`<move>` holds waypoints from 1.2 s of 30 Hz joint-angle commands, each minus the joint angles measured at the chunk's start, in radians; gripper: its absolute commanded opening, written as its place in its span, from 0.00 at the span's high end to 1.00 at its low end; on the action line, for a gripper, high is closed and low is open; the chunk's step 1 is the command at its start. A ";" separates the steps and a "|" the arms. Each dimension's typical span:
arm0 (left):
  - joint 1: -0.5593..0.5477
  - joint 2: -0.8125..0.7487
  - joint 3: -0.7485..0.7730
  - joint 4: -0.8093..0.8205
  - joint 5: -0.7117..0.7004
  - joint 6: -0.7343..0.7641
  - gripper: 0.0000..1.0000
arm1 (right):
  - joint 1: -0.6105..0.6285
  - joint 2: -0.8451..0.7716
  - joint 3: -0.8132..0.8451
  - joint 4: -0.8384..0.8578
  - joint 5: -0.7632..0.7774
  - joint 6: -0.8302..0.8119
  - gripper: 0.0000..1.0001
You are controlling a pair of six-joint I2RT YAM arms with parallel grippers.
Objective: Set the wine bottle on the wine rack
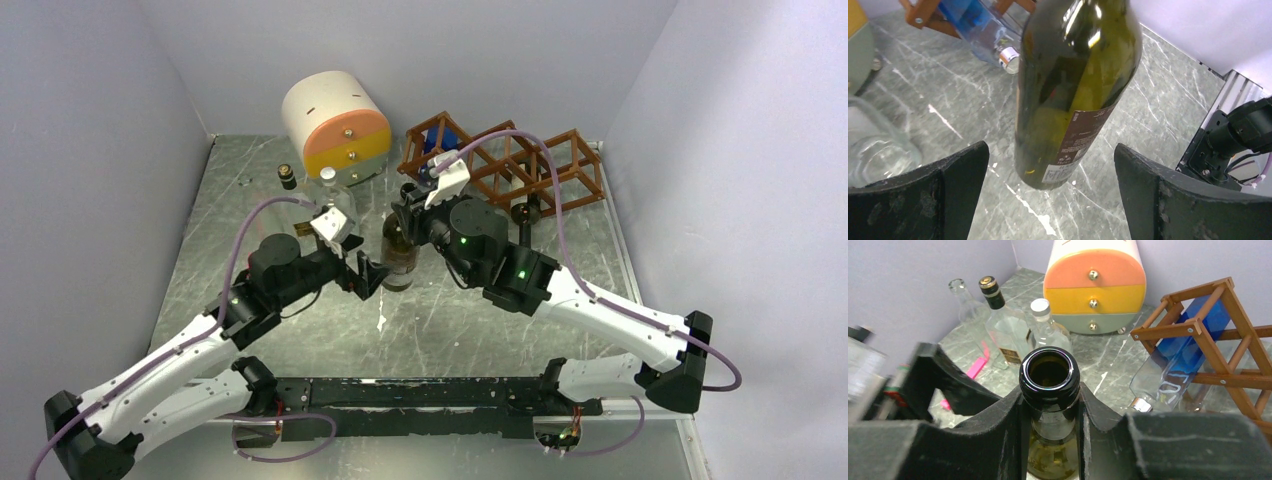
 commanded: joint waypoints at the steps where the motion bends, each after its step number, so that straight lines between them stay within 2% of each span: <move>1: -0.005 0.052 -0.057 0.228 0.106 0.042 0.00 | -0.011 -0.047 0.082 0.055 -0.021 0.027 1.00; 8: -0.005 0.189 -0.084 0.388 0.132 0.072 0.01 | -0.033 -0.101 0.067 0.042 -0.086 0.026 1.00; 14: -0.004 0.306 -0.124 0.602 0.241 0.139 0.01 | -0.053 -0.138 0.039 0.054 -0.181 0.034 1.00; 21: -0.004 0.359 -0.190 0.855 0.374 0.189 0.00 | -0.062 -0.157 0.059 0.017 -0.206 0.015 1.00; 24: -0.004 0.371 -0.207 0.909 0.450 0.203 0.07 | -0.063 -0.178 0.043 0.009 -0.213 0.007 1.00; 27: -0.004 0.381 -0.207 0.936 0.507 0.209 0.18 | -0.064 -0.200 0.031 0.009 -0.235 0.004 1.00; 30: -0.004 0.394 -0.205 0.966 0.524 0.214 0.36 | -0.064 -0.204 0.046 -0.003 -0.274 0.000 1.00; 32: -0.005 0.402 -0.199 0.979 0.513 0.217 0.53 | -0.064 -0.202 0.062 -0.031 -0.292 0.010 1.00; 33: -0.004 0.406 -0.192 0.979 0.512 0.224 0.64 | -0.063 -0.201 0.068 -0.053 -0.302 0.017 1.00; 34: -0.005 0.408 -0.183 0.970 0.515 0.239 0.81 | -0.064 -0.203 0.069 -0.068 -0.312 0.024 0.99; 35: -0.005 0.408 -0.174 0.961 0.510 0.257 0.91 | -0.064 -0.207 0.069 -0.082 -0.318 0.035 0.92; 36: -0.005 0.406 -0.169 0.954 0.499 0.273 0.93 | -0.065 -0.212 0.069 -0.105 -0.318 0.052 0.78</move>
